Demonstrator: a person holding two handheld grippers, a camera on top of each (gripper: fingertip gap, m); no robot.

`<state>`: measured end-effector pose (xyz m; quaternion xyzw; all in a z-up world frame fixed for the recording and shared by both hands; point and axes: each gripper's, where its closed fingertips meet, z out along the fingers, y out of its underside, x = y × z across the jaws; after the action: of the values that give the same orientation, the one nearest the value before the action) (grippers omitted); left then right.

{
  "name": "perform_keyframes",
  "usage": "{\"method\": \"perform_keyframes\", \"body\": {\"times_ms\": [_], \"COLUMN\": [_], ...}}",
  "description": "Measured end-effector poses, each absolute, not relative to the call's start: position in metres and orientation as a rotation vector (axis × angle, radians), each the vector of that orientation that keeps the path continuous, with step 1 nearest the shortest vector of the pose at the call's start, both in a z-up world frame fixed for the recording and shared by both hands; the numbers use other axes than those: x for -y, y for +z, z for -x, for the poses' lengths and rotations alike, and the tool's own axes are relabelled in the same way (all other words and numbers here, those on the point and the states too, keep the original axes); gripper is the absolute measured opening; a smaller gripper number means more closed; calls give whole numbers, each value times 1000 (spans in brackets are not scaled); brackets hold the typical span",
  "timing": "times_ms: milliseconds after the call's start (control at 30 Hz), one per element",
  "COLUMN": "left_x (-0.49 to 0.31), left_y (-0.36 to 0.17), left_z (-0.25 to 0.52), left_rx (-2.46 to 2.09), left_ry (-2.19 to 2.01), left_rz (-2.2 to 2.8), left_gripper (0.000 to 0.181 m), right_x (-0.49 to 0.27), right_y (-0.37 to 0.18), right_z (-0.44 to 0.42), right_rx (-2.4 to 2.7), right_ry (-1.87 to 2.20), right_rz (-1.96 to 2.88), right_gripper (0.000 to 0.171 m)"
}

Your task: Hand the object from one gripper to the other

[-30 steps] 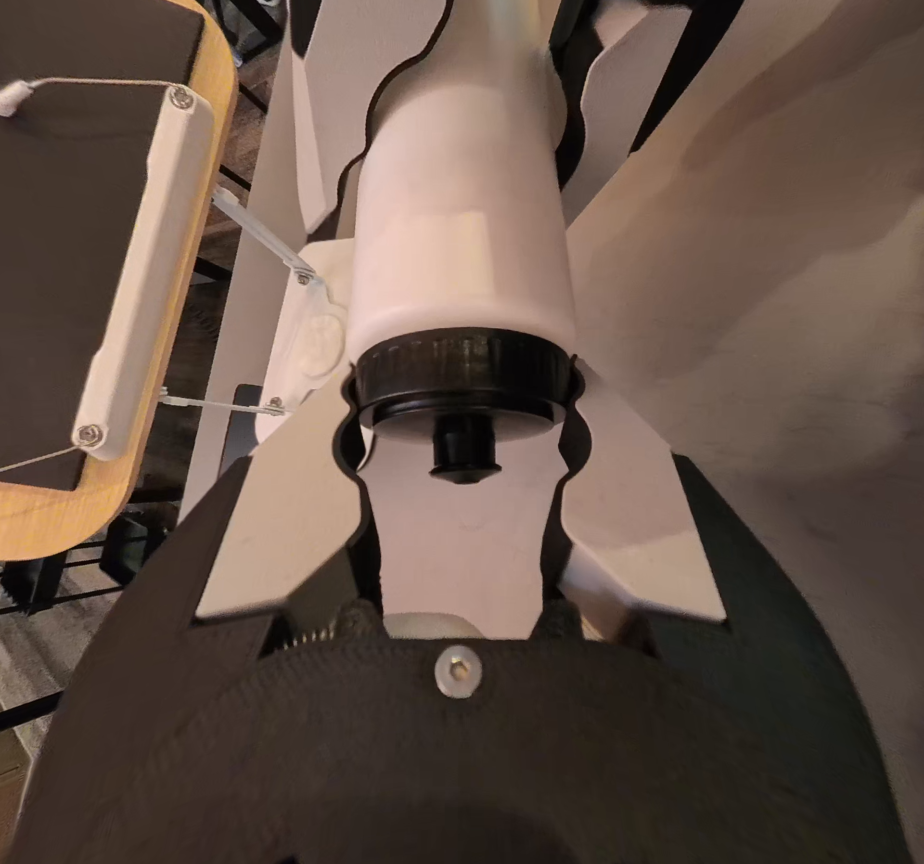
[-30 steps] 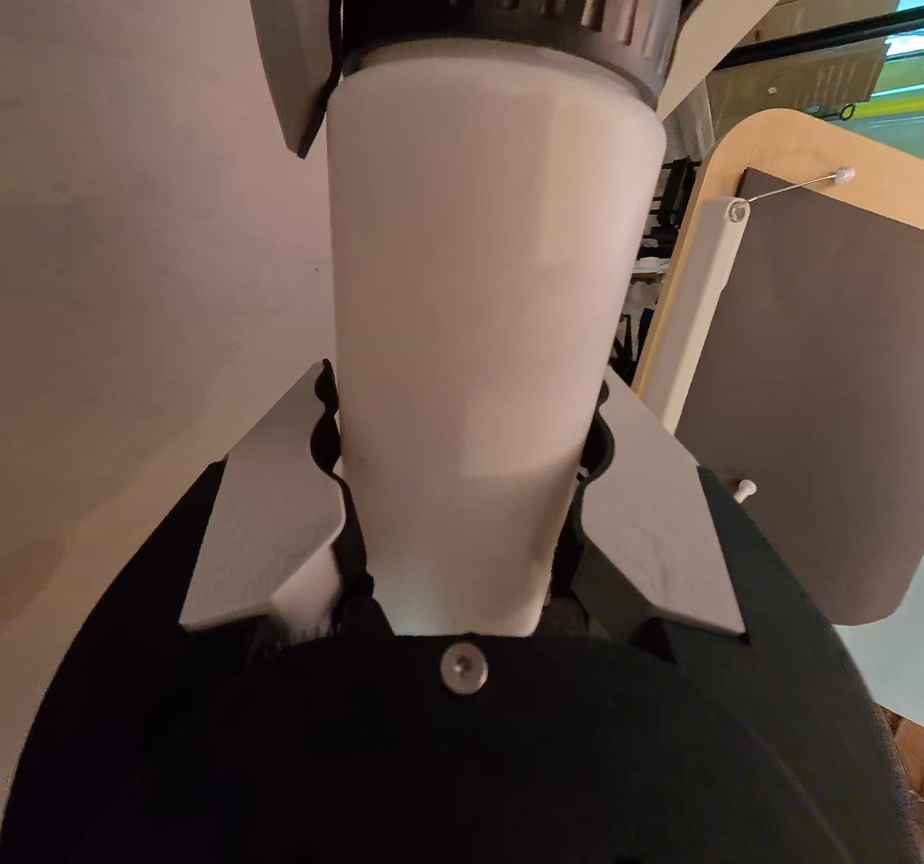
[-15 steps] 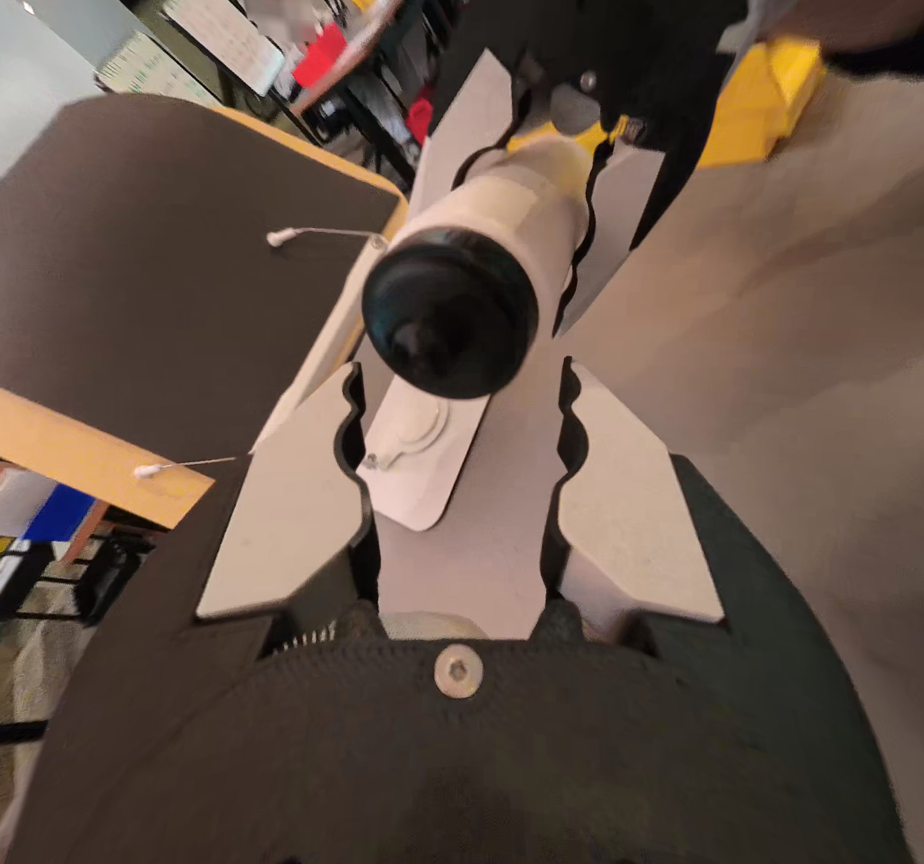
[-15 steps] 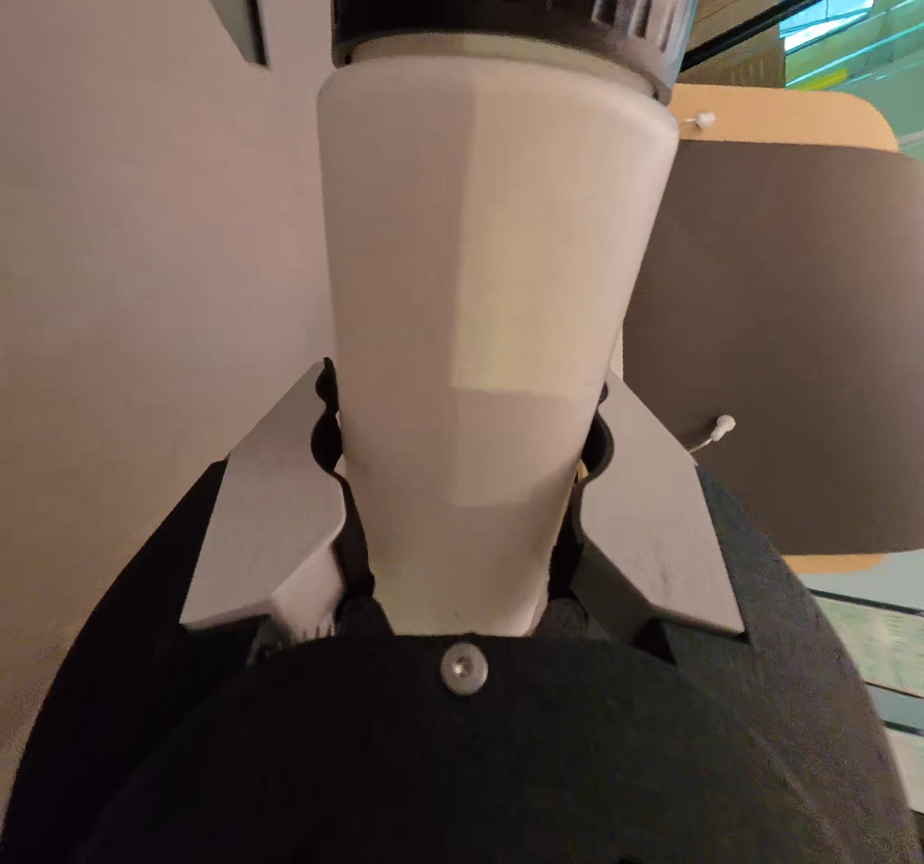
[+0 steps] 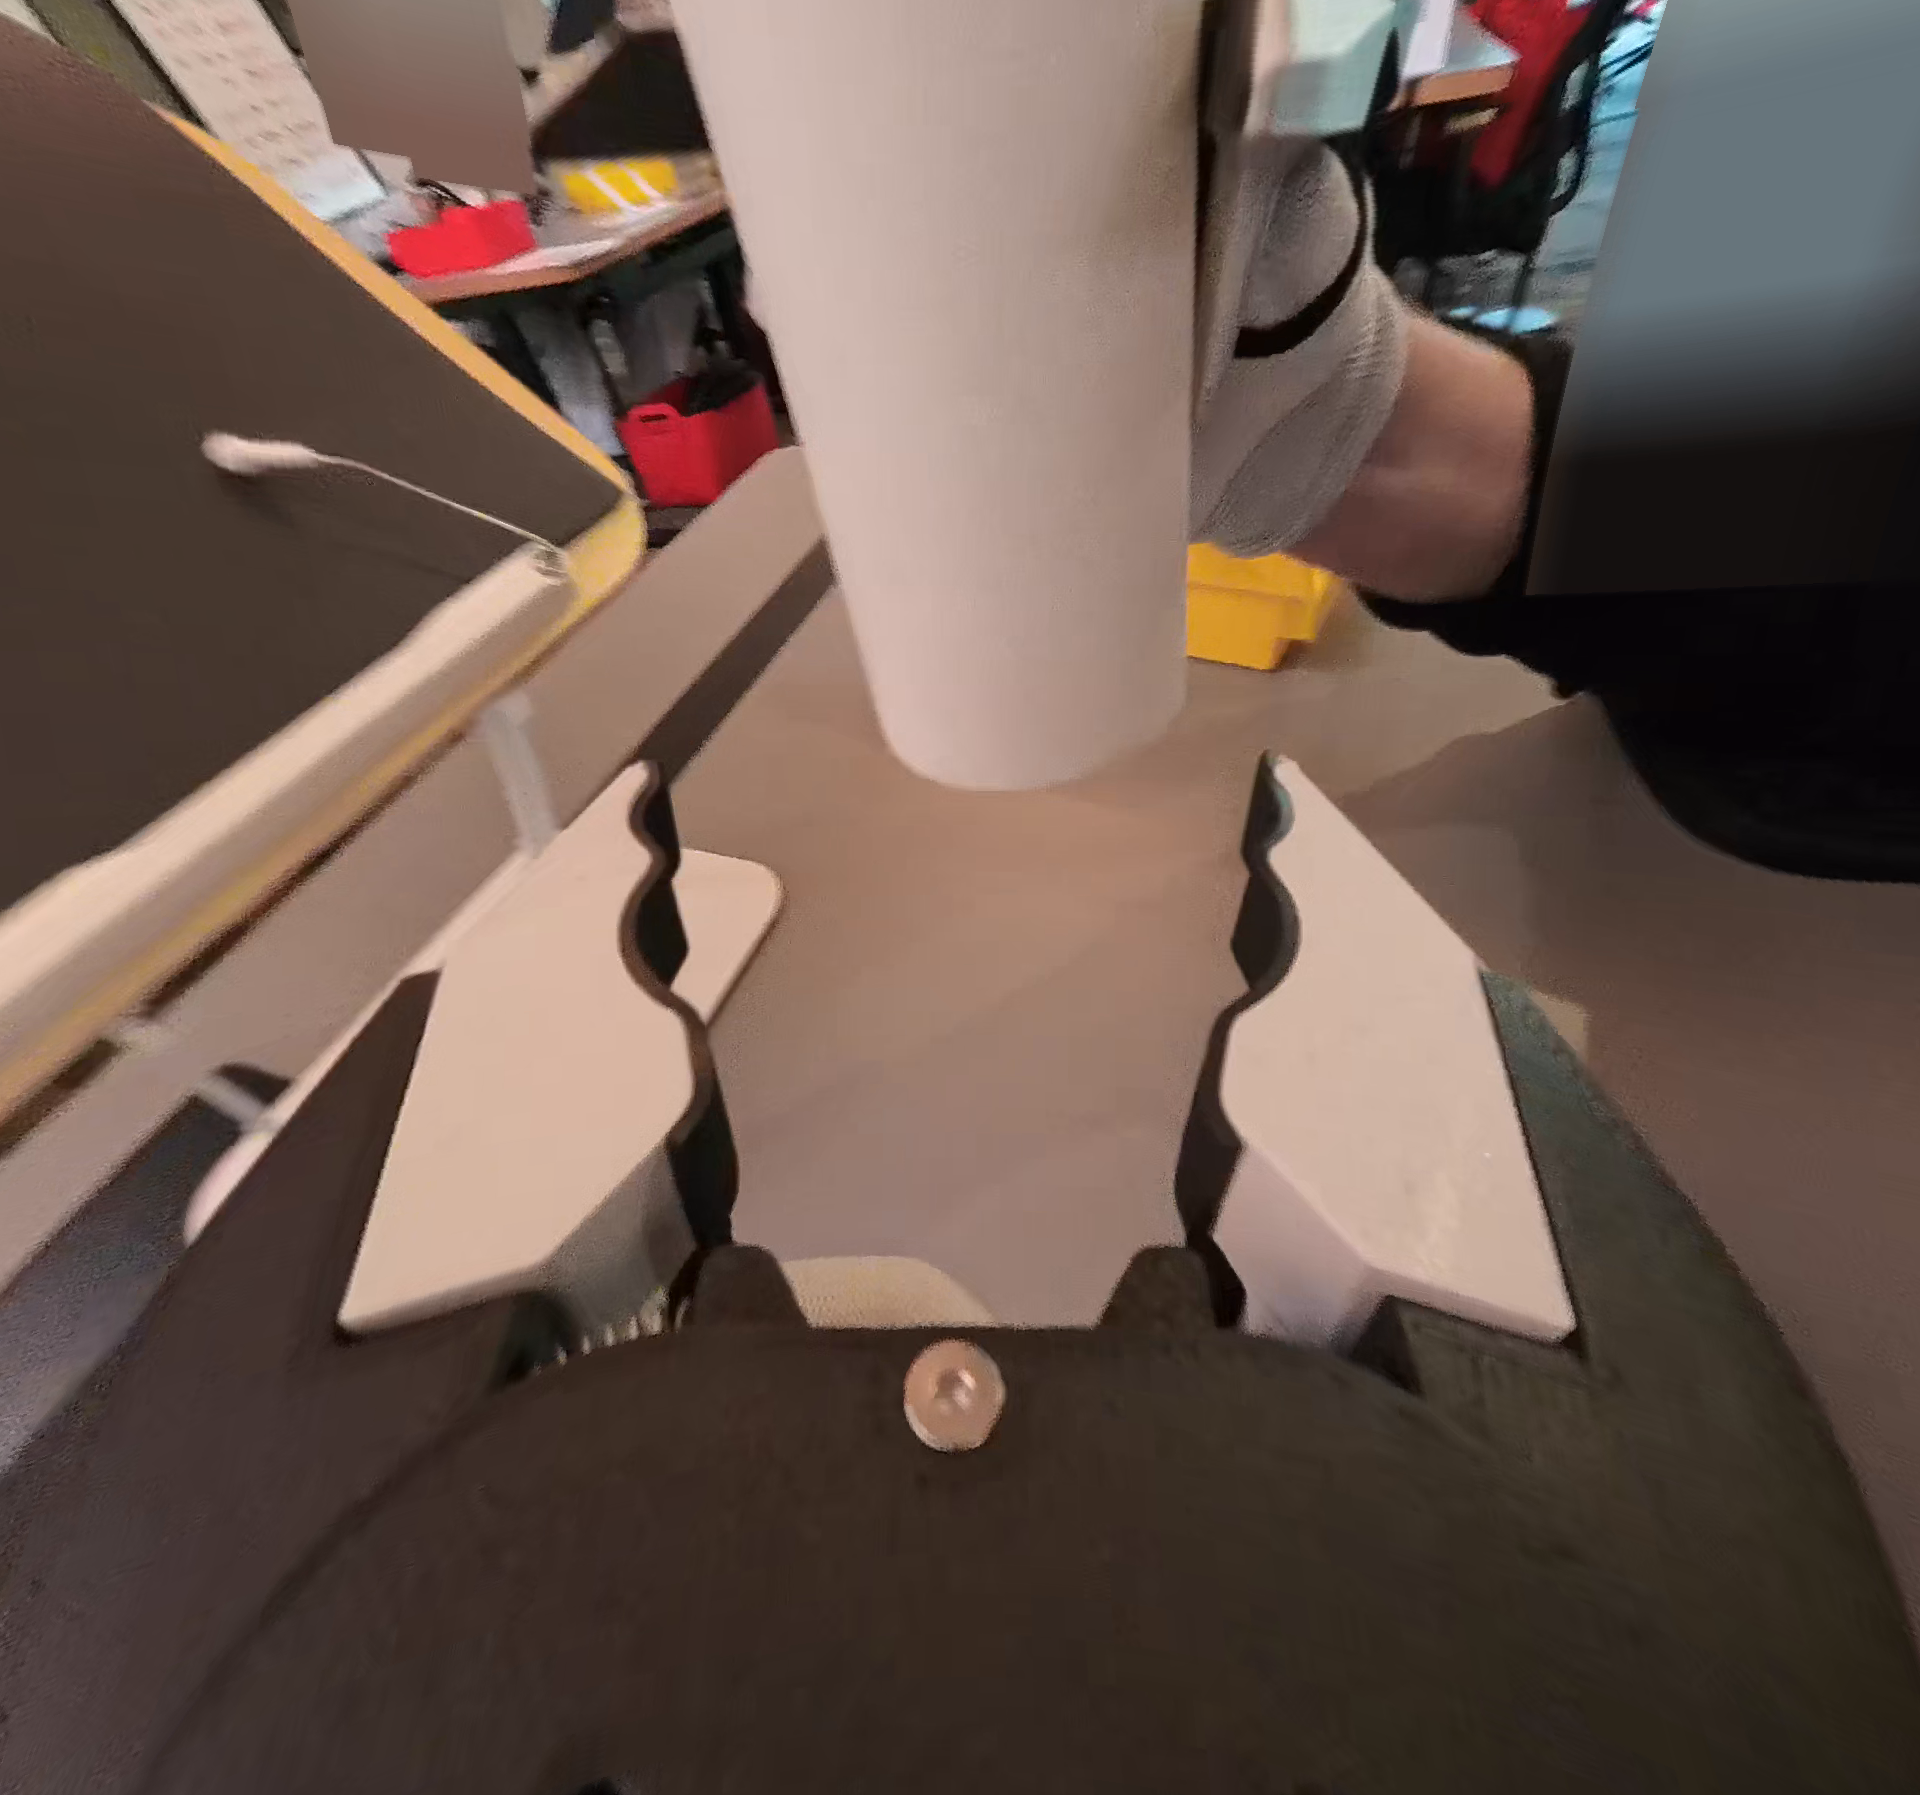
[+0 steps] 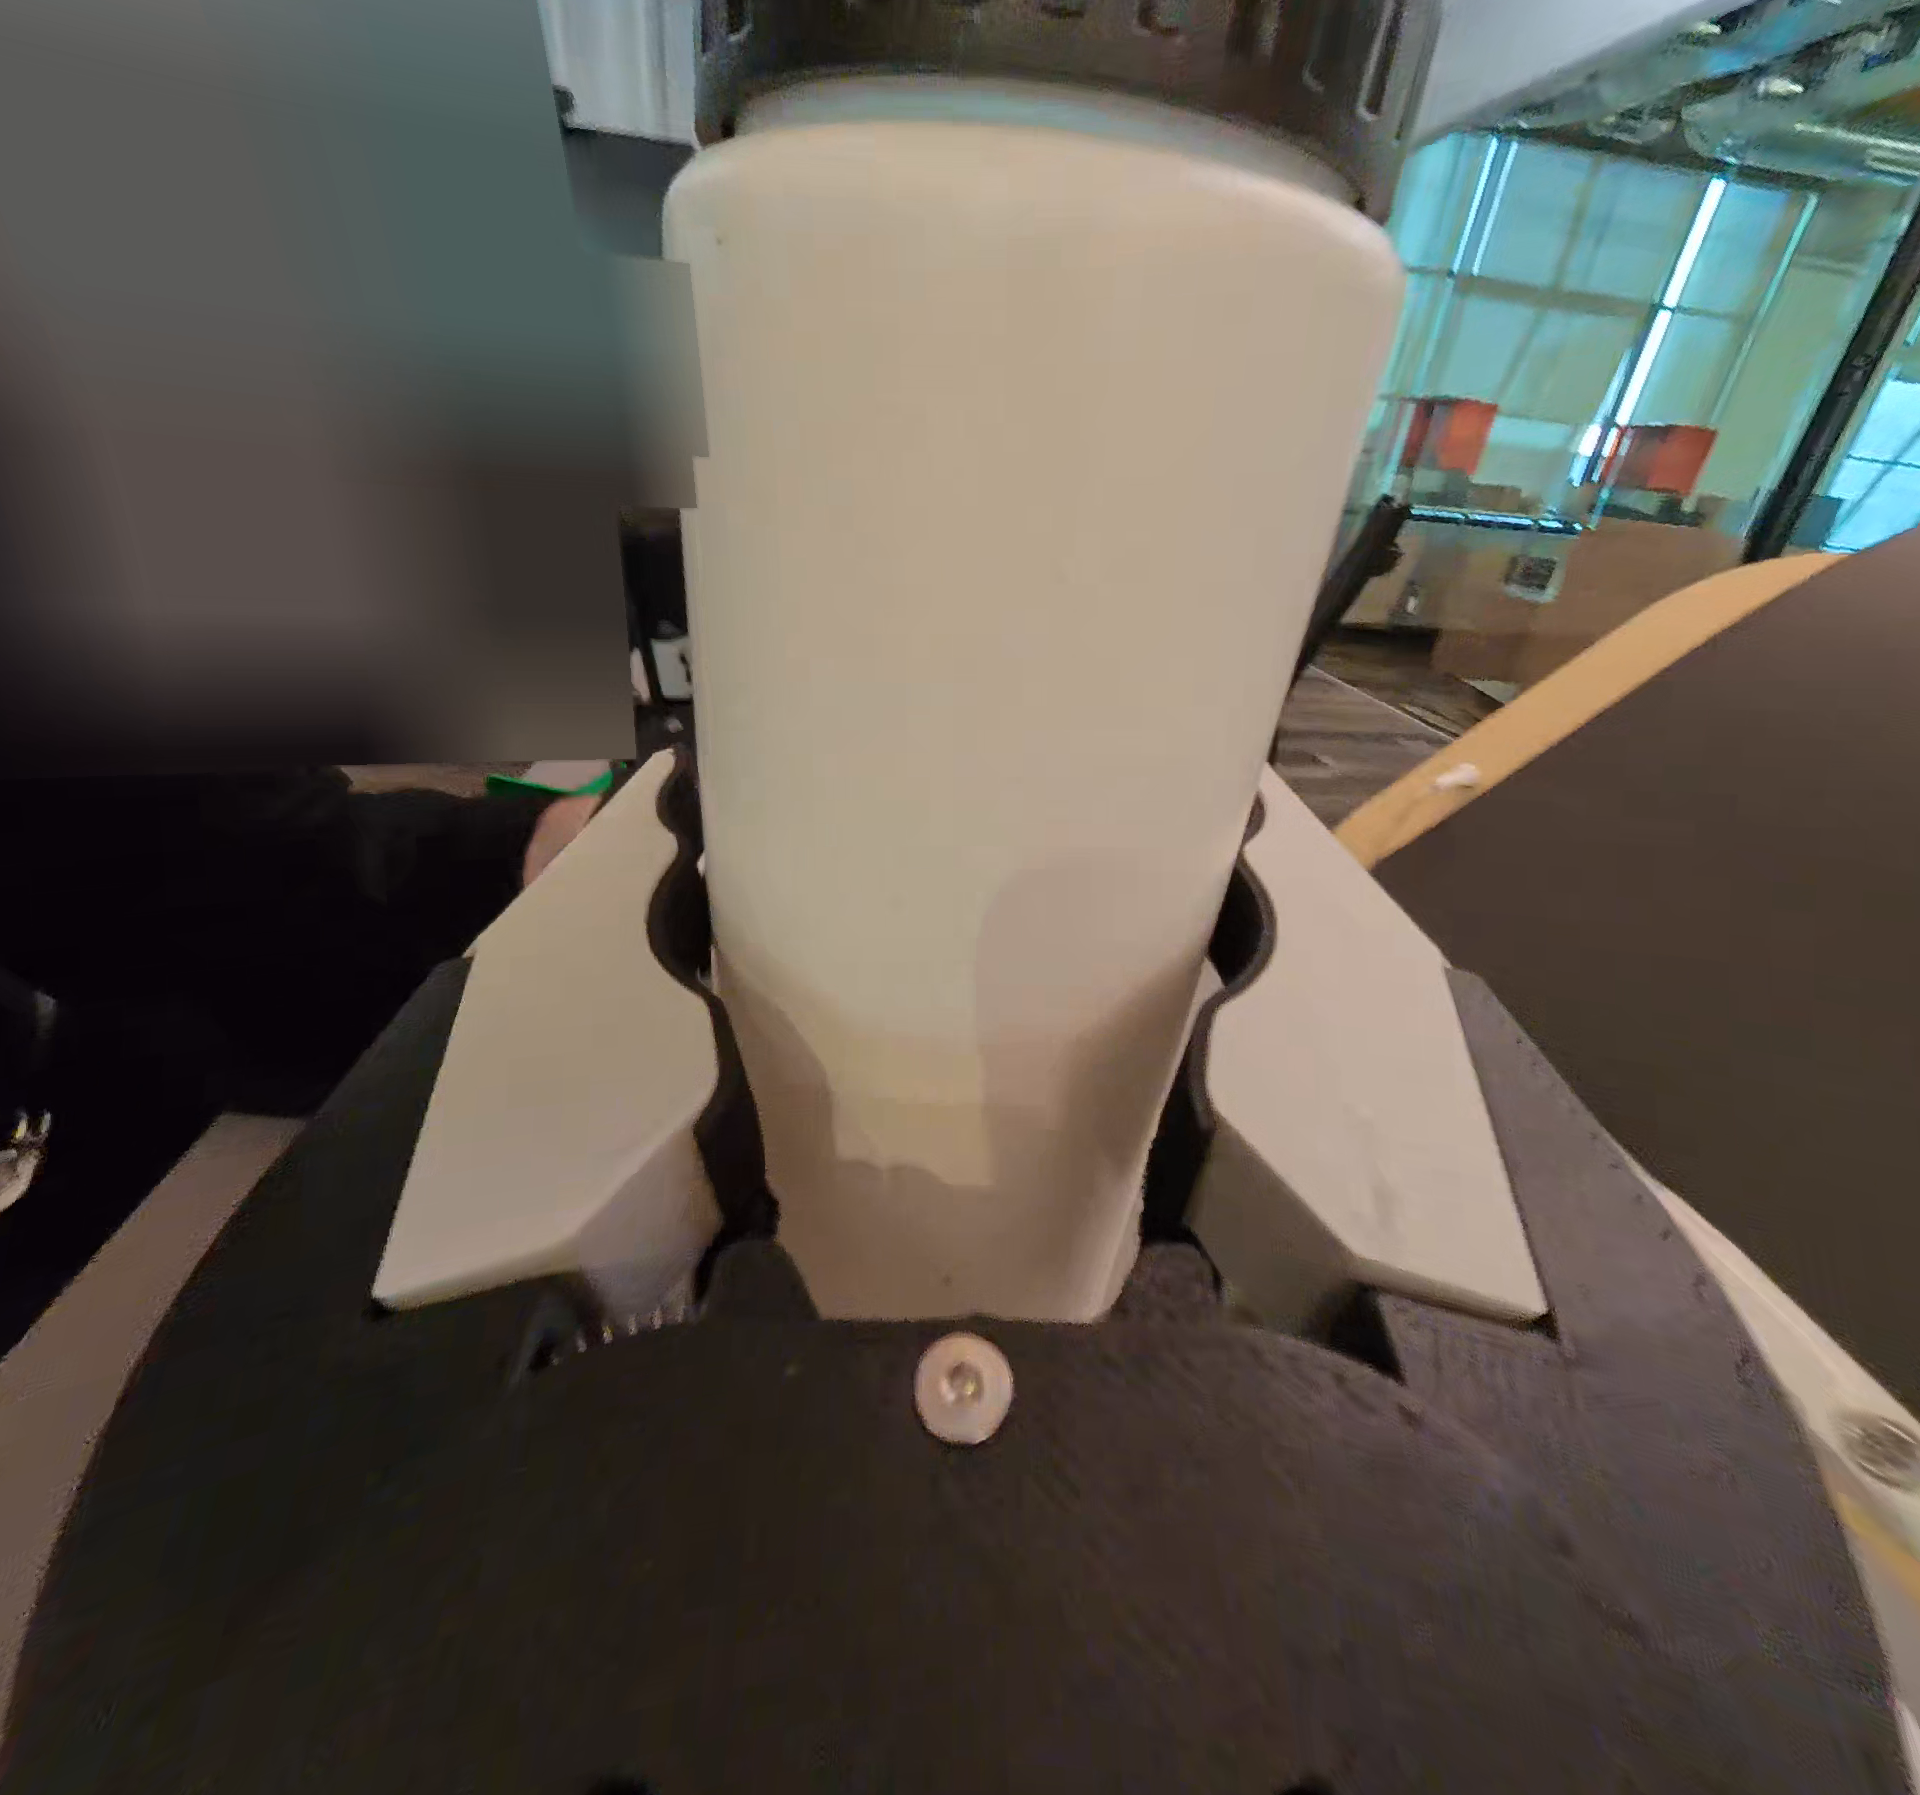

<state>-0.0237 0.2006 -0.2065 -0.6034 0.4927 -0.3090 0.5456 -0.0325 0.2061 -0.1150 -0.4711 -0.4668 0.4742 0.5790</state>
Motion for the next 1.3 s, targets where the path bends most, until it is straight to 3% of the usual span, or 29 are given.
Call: {"method": "perform_keyframes", "body": {"times_ms": [133,367,633,1200,1300], "left_x": [-191,-182,-184,-232,-239], "left_y": [-217,-233,-237,-252,-259], "left_z": [6,-8,-7,55,61], "left_rx": [-1143,-1191,-1193,-1296,-1316], "left_ry": [-913,-941,-952,-430,-342], "left_rz": [1449,1451,1453,1511,1526], "left_gripper": [111,86,85,84,85], "right_x": [-195,-178,-180,-191,-185], "right_y": [-121,-130,-136,-115,-100], "right_z": [47,69,69,5,-1], "right_rx": [1096,1070,1110,1273,1259], "right_ry": [1190,1285,1231,958,935], "right_rz": [1058,997,1021,1099,1064], "right_gripper": [97,97,99,96,84]}}
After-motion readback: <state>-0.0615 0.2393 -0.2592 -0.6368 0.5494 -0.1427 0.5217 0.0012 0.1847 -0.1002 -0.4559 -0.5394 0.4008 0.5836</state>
